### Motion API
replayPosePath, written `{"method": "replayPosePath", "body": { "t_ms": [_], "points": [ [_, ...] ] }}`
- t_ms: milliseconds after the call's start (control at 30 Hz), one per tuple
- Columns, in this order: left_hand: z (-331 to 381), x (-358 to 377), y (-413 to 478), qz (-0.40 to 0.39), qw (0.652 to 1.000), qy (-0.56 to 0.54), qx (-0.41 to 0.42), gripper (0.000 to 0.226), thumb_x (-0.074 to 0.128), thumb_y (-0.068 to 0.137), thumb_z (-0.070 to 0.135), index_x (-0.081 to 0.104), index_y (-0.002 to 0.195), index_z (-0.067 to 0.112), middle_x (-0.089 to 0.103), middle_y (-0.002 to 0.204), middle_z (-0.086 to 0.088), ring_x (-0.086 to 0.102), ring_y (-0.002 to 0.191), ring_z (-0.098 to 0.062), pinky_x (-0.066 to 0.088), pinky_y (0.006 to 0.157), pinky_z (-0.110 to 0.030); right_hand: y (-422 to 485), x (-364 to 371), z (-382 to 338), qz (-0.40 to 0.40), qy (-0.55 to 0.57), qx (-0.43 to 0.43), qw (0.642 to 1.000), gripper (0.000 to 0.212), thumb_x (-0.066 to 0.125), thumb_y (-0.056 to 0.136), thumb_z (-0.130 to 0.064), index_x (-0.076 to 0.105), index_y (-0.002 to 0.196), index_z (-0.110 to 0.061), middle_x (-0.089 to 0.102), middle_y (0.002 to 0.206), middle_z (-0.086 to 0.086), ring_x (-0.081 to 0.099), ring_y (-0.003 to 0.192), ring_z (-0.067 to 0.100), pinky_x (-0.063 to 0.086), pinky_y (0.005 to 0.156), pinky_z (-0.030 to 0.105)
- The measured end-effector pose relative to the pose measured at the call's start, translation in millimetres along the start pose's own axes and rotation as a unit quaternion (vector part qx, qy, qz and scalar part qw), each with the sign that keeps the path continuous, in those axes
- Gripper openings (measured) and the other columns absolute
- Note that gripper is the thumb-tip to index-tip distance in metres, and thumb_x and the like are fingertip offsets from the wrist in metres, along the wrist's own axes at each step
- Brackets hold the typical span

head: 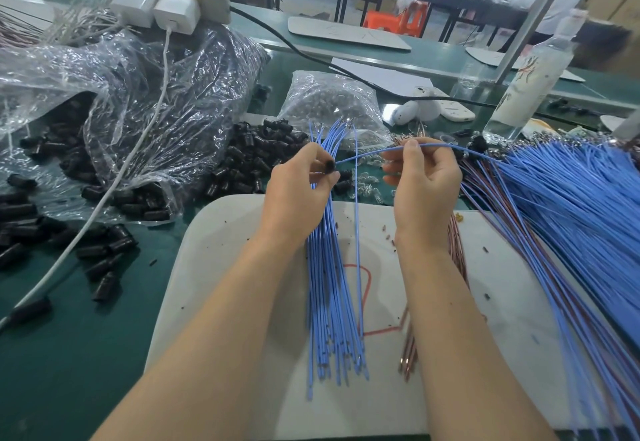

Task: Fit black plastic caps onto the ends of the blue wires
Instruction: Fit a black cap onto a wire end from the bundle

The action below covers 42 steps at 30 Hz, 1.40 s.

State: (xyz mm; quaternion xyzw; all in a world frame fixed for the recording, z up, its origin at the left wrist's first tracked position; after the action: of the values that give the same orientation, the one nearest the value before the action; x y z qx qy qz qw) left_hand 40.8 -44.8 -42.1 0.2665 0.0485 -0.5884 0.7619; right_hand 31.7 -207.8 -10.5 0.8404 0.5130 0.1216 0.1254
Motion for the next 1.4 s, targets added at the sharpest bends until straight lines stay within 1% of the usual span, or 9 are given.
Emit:
{"method": "replayPosePath", "body": {
  "t_ms": [133, 333, 467, 700, 900, 1000, 1133, 1300, 1400],
  "points": [
    [0.7, 0.3, 0.2, 0.008, 1.000, 0.019, 0.009, 0.012, 0.070, 0.084, 0.017, 0.059, 0.084, 0.013, 0.064, 0.076, 0.017, 0.065, 0.084, -0.004, 0.053, 0.084, -0.036, -0.6, 0.7, -1.7, -0.003, -0.007, -0.009, 1.000, 0.016, 0.049, 0.096, -0.011, 0.056, 0.084, -0.019, 0.067, 0.073, 0.000, 0.060, 0.059, 0.004, 0.051, 0.060, 0.023],
    [1.2, 0.3, -1.1, 0.021, 0.998, 0.061, 0.019, 0.014, 0.070, 0.084, 0.021, 0.058, 0.083, 0.013, 0.067, 0.078, 0.008, 0.064, 0.080, -0.014, 0.052, 0.077, -0.038, -5.0, 4.0, -7.4, -0.018, -0.066, -0.051, 0.996, 0.018, 0.050, 0.094, -0.017, 0.055, 0.080, -0.027, 0.068, 0.077, -0.001, 0.064, 0.070, 0.014, 0.055, 0.074, 0.042],
    [3.6, -0.5, -2.3, 0.026, 0.994, 0.099, 0.027, 0.019, 0.069, 0.085, 0.026, 0.055, 0.085, 0.014, 0.066, 0.077, 0.007, 0.063, 0.078, -0.018, 0.051, 0.073, -0.037, -7.2, 6.0, -9.1, -0.028, -0.094, -0.074, 0.993, 0.012, 0.050, 0.093, -0.022, 0.055, 0.082, -0.026, 0.067, 0.079, 0.001, 0.065, 0.074, 0.020, 0.054, 0.075, 0.047],
    [10.7, 1.8, -3.9, 0.012, 0.992, 0.108, 0.059, 0.016, 0.068, 0.085, 0.028, 0.059, 0.086, 0.014, 0.064, 0.081, 0.003, 0.060, 0.079, -0.018, 0.049, 0.073, -0.039, -8.7, 9.4, -13.3, -0.042, -0.116, -0.118, 0.985, 0.009, 0.051, 0.095, -0.014, 0.056, 0.087, -0.014, 0.066, 0.076, 0.003, 0.063, 0.069, 0.017, 0.053, 0.071, 0.038],
    [19.4, 4.6, -5.5, 0.002, 0.985, 0.121, 0.121, 0.018, 0.067, 0.087, 0.028, 0.068, 0.092, 0.011, 0.055, 0.080, 0.003, 0.053, 0.079, -0.019, 0.038, 0.069, -0.027, -6.3, 13.5, -8.0, -0.083, -0.087, -0.071, 0.990, 0.019, 0.054, 0.095, -0.014, 0.057, 0.079, -0.026, 0.067, 0.077, -0.001, 0.064, 0.073, 0.013, 0.055, 0.077, 0.041],
    [25.0, 6.2, -7.2, 0.007, 0.982, 0.129, 0.139, 0.021, 0.065, 0.088, 0.027, 0.070, 0.103, 0.011, 0.059, 0.085, -0.003, 0.055, 0.082, -0.023, 0.038, 0.069, -0.027, -7.3, 16.8, -4.9, -0.100, -0.086, -0.057, 0.990, 0.021, 0.056, 0.094, -0.015, 0.058, 0.078, -0.028, 0.066, 0.075, -0.004, 0.065, 0.074, 0.014, 0.055, 0.078, 0.040],
    [28.5, 3.7, -7.0, 0.000, 0.989, 0.080, 0.128, 0.024, 0.065, 0.088, 0.021, 0.068, 0.110, 0.012, 0.057, 0.088, -0.001, 0.055, 0.087, -0.022, 0.044, 0.078, -0.030, -2.7, 14.5, 3.3, -0.094, -0.063, -0.016, 0.993, 0.018, 0.056, 0.094, -0.015, 0.061, 0.079, -0.024, 0.069, 0.078, 0.001, 0.067, 0.077, 0.016, 0.055, 0.080, 0.042],
    [31.1, 0.7, -7.9, -0.016, 0.994, 0.022, 0.110, 0.017, 0.062, 0.088, 0.008, 0.068, 0.103, 0.009, 0.062, 0.092, -0.001, 0.055, 0.088, -0.015, 0.045, 0.085, -0.028, 2.5, 9.5, 7.8, -0.064, -0.021, 0.015, 0.998, 0.021, 0.057, 0.094, -0.014, 0.061, 0.075, -0.022, 0.067, 0.069, -0.006, 0.063, 0.062, 0.001, 0.050, 0.059, 0.019],
    [31.2, 1.9, -8.2, -0.023, 0.994, 0.023, 0.106, 0.015, 0.061, 0.089, 0.010, 0.068, 0.102, 0.011, 0.063, 0.092, -0.002, 0.055, 0.089, -0.016, 0.045, 0.086, -0.033, 2.0, 9.9, 8.8, -0.070, -0.031, 0.019, 0.997, 0.021, 0.059, 0.093, -0.015, 0.062, 0.074, -0.024, 0.067, 0.069, -0.007, 0.063, 0.065, 0.003, 0.054, 0.068, 0.028]
  ]
}}
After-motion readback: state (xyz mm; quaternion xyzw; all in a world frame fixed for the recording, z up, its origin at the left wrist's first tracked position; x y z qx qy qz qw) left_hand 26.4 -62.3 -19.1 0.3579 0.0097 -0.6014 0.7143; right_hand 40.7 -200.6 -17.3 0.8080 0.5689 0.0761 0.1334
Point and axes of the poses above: each hand's wrist, its own y-axis towards the middle knuckle, its own x-axis out of the palm, z = x × y, the point moved 6 cm from there along y, towards the middle knuckle
